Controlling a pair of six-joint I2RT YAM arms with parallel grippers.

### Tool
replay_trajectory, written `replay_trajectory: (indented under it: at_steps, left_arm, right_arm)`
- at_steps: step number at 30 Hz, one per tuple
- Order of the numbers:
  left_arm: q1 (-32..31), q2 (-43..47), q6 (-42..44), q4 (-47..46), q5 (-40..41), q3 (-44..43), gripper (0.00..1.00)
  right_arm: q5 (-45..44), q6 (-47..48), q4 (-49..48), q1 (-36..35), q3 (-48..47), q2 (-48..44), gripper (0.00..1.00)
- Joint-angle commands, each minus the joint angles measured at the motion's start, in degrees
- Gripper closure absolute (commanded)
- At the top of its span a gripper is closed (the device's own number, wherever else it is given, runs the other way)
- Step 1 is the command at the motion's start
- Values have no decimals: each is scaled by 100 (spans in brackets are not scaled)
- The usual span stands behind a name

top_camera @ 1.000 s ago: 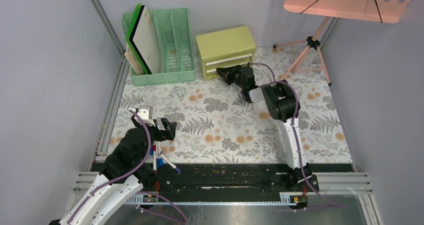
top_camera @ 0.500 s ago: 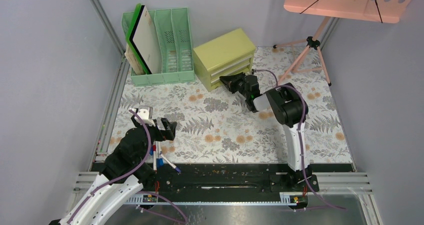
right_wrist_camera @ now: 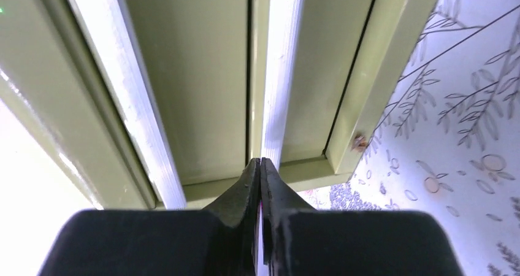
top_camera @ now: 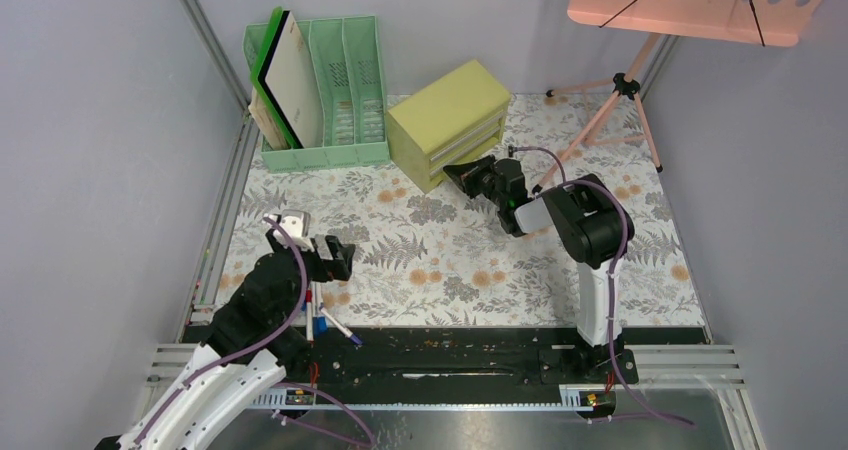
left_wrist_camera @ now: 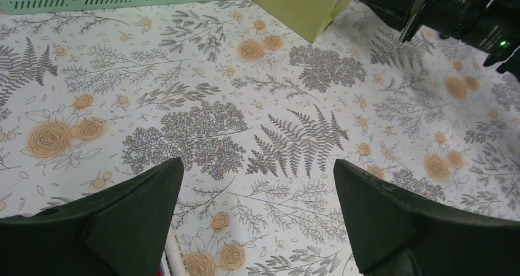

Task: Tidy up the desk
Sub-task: Open the drawer in the storage box.

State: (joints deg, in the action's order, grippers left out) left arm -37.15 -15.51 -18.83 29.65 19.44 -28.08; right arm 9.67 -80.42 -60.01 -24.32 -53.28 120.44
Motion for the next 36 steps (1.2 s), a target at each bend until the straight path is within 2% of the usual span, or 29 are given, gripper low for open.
replay_trajectory:
  at_steps: [1, 3, 6, 8, 12, 16, 18, 22, 25, 32, 36]
  left_arm:
    - [-28, -371, 221, -340, -256, -192, 6]
    - [-28, -649, 264, -473, -364, -290, 7]
    - [-26, -1116, 418, -899, -580, -434, 7]
    - [-22, -1488, 486, -1348, -673, -543, 7]
    - [-33, -2518, 673, -2108, -927, -954, 9]
    - [-46, -3808, 848, -2381, -952, -1818, 11]
    - [-54, -4526, 920, -2467, -929, -2371, 11]
    - [-48, -5492, 1036, -2774, -899, -3090, 10]
    - [-46, -6021, 1017, -2936, -821, -3490, 8]
    - [-5, -6993, 837, -2974, -732, -4473, 7]
    - [93, -7330, 639, -2648, -742, -4958, 8]
  right_arm:
    - [153, 377, 288, -68, -6, -443, 93]
    - [198, 381, 313, -50, -7, -444, 74]
    - [280, 316, 246, 10, -2, -407, 59]
    - [302, 227, 211, 66, 25, -392, 53]
    - [472, 59, 201, 206, -70, -264, 50]
    - [642, -5, 433, 324, -311, -116, 47]
    - [662, -24, 543, 363, -410, -34, 40]
    - [664, -150, 545, 411, -542, 197, 39]
    - [651, -261, 574, 418, -656, 377, 34]
    - [833, -395, 328, 436, -1133, 797, 44]
    - [909, -371, 308, 437, -1358, 912, 49]
